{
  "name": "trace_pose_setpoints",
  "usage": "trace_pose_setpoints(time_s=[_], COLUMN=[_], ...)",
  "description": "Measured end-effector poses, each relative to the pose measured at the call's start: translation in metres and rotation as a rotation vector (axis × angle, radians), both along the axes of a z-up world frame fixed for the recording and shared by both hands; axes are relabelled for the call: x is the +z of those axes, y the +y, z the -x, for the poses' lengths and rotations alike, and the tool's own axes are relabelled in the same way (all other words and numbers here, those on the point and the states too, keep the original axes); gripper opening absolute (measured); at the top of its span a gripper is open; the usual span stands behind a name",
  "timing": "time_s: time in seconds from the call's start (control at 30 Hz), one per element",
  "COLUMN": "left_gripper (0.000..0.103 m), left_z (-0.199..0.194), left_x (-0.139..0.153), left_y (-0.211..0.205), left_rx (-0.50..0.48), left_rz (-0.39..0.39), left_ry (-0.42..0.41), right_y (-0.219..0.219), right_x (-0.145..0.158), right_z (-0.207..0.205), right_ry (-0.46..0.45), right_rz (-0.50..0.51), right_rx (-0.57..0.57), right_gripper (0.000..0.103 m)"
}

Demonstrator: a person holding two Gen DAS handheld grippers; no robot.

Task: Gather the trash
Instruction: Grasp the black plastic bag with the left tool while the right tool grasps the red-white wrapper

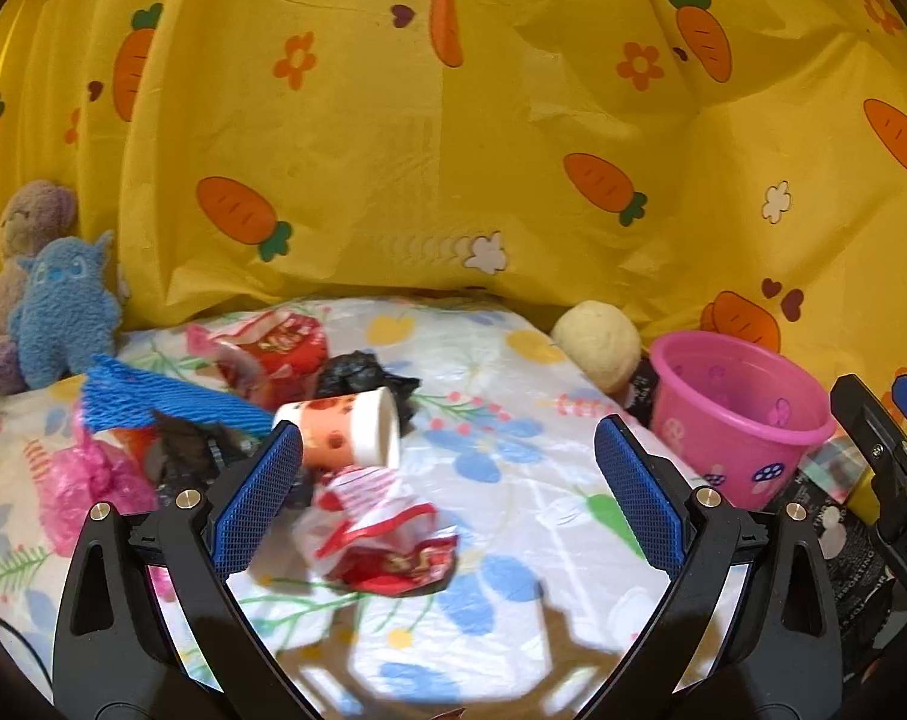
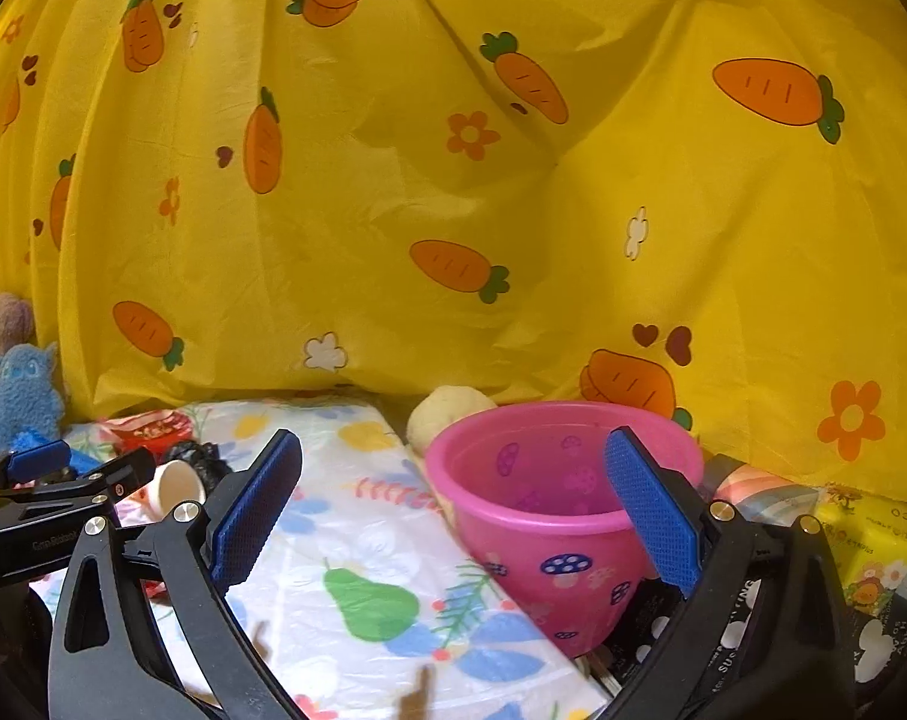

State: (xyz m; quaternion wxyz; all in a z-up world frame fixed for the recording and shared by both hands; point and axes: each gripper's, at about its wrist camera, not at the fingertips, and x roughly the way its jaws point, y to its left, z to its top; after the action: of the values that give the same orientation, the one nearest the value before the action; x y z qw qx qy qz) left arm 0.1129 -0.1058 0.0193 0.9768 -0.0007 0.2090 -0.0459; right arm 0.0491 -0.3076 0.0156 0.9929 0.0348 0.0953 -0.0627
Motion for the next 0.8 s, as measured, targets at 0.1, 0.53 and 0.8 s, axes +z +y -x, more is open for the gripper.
trace_pose_setpoints(time_s=[0.1, 0.53, 0.8], left_gripper=[0.096, 0.096, 0.096], left_z=[0.011, 0.031, -0.002], left_x=[-0.006, -0.026, -0.034], left_y=[0.029, 0.108, 0.094], left_rx=[0.070, 0.184, 0.119], left_rz=[-0.007, 0.002, -0.031], left_ry=[-0.002, 0.022, 0.081], right_y=[0.025, 0.114, 0.127], right_x=[-0.006, -0.034, -0.044], right_z=[0.000, -0.019, -0.033], right_ry=[0.018, 0.133, 0.178], right_rz=[0.001, 0.021, 0.036], right_rx=[0.062, 0.242, 0.258], right_gripper=[0.097, 0.094, 0.094])
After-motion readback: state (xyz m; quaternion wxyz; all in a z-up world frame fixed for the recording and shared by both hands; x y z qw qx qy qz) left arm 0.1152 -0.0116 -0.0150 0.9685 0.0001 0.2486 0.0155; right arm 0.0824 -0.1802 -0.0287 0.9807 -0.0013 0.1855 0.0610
